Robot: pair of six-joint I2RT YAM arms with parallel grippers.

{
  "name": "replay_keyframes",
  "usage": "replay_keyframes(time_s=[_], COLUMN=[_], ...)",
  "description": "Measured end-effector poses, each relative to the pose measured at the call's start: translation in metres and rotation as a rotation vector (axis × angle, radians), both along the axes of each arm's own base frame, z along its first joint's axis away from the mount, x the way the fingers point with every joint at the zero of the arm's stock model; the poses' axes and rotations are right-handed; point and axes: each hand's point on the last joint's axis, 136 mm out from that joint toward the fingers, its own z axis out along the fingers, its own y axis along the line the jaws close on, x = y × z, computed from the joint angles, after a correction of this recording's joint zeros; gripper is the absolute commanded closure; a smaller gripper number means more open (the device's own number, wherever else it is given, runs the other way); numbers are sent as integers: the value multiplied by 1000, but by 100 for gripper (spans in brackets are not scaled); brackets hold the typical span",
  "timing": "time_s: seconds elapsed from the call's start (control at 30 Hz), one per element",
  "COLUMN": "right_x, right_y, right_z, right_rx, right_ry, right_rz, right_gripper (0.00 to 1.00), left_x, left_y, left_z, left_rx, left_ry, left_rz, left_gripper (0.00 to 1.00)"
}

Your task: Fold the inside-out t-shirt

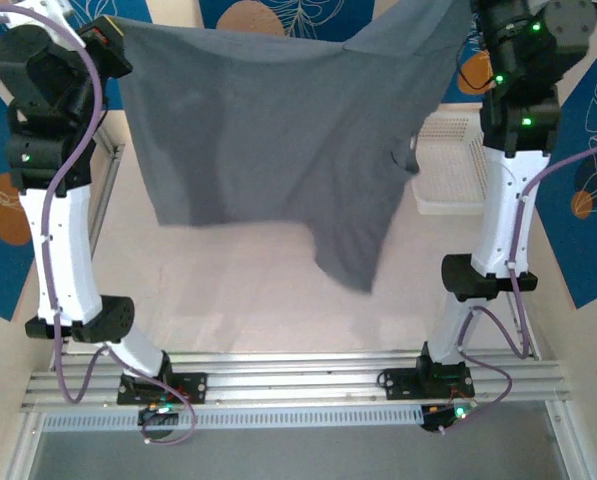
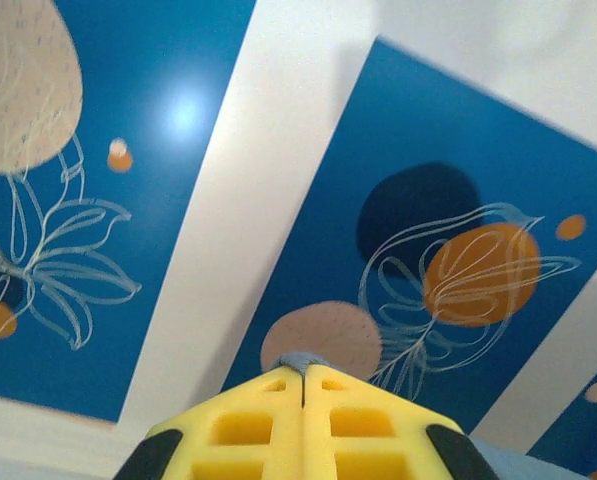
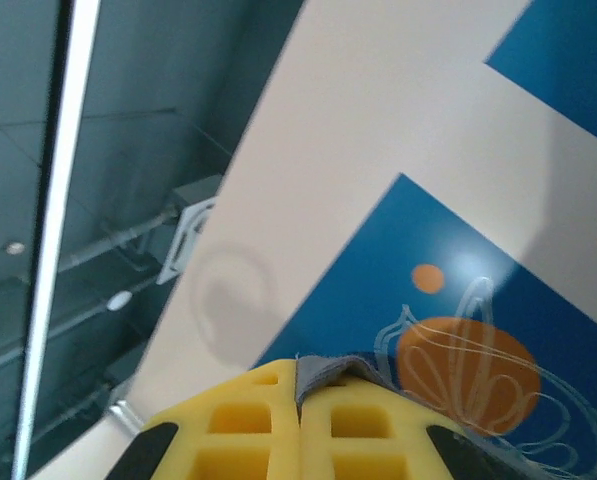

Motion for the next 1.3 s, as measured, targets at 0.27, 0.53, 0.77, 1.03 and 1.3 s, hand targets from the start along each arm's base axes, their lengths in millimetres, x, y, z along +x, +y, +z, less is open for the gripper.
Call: replay_keyframes(time_s=[0.27,0.53,0.77,1.03,1.3], right_x=[-29,16,-47,-81,-221], right_y=[31,80,79,71,26], right_z=[-34,-414,-595,-550,-551], right_rx=[-94,-127,-55,16,294], right_ry=[129,885,1355,1341,1427], right_rz=[198,438,451,319,60], right_gripper=[100,100,100,100,100], left_x=[-17,8,-31,-46,-77], left_y=[-15,-35,-35,-17,21], left_z=[-73,-414,-518,-529,-491], left_rx=[29,2,-71,-77,-67], left_ry=[95,678,857,888,827], left_rz=[-96,-203,-202,-90,123], left_gripper=[100,100,100,100,97])
